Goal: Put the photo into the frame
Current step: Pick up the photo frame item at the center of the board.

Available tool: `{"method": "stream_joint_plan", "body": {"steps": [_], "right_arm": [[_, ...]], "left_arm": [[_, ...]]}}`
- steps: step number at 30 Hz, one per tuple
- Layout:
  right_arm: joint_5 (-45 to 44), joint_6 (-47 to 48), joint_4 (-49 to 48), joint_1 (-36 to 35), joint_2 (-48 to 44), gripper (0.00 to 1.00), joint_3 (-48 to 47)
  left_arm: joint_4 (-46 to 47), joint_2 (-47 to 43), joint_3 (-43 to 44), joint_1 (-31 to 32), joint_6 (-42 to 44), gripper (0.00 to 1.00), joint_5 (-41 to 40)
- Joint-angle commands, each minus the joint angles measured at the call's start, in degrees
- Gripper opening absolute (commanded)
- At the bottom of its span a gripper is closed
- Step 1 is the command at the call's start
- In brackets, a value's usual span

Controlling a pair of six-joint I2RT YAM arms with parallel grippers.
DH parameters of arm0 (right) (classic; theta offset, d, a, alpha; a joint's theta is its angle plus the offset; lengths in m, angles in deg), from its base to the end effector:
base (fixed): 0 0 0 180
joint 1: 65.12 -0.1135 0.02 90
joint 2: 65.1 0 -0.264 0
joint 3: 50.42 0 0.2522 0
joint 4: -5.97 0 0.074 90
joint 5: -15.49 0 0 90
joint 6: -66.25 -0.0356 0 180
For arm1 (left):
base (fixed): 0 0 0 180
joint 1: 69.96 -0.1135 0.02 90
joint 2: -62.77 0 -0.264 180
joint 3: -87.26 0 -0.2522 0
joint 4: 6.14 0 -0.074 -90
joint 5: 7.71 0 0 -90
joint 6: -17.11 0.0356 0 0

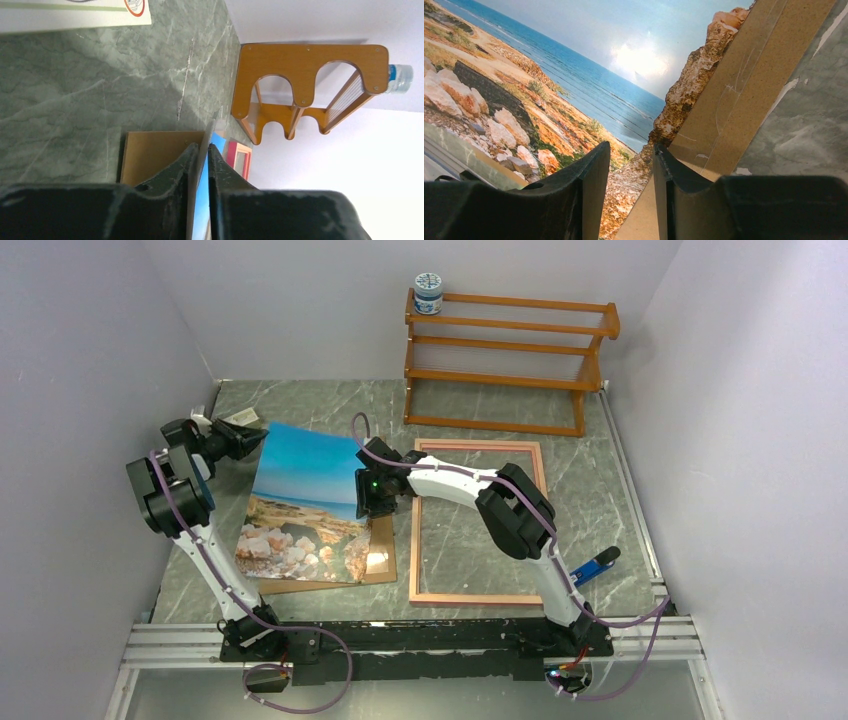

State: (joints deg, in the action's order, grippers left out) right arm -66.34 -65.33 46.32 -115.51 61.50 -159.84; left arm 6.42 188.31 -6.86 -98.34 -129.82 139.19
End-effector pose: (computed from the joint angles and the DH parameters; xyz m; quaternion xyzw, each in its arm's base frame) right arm 0.3002 0.3707 0.1588 -0.0934 0.9533 0.2481 0.1446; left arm 0.4108 0.1880 0.1248 -0.3254 0.7201 -0.5070 0.3444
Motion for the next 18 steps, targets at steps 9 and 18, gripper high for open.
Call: {"method": "stream_joint_plan", "body": {"steps": [9, 18], "right_arm": [[-1.5, 1.4, 6.6, 1.4, -1.3, 0.44, 0.5], [-1.0, 2.0, 5.8, 3.6, -8.9, 0.52, 1.5]], "left_arm": [[-12.9, -5.0, 6.8, 0.8, 12.1, 0.03, -1.4], [-34.6, -14.9, 14.0, 2.2, 26.2, 0.03, -8.2]]}}
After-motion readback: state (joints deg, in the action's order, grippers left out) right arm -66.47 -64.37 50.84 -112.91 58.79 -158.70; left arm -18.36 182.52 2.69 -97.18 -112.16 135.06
